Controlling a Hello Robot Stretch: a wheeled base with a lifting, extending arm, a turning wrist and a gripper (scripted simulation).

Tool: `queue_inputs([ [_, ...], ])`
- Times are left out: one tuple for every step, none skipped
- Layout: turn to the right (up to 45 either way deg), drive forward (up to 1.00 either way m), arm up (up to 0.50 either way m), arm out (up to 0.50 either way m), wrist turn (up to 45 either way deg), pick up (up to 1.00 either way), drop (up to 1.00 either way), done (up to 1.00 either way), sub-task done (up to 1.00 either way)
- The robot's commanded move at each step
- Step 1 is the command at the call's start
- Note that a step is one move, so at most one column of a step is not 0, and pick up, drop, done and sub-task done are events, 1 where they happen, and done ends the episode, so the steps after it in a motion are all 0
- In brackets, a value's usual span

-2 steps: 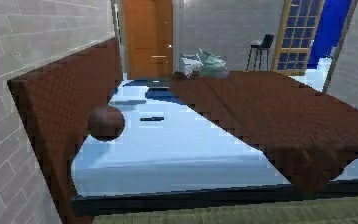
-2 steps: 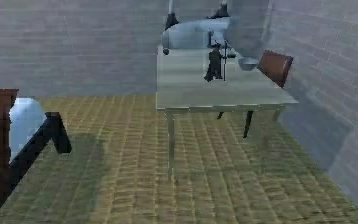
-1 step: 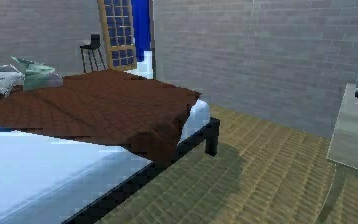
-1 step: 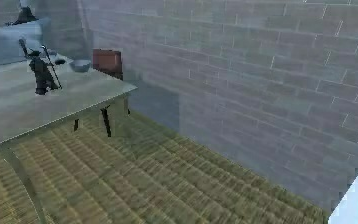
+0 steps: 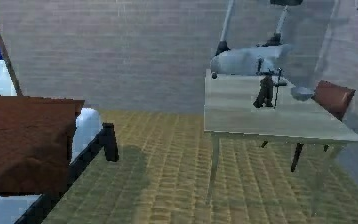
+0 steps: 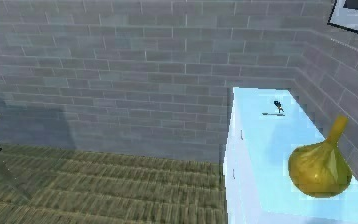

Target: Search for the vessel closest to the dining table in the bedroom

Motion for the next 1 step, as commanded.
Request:
queue_inputs([
  [0.0,0.10,0.00,0.00,0.0,0.00,0.00,0.00,0.00],
])
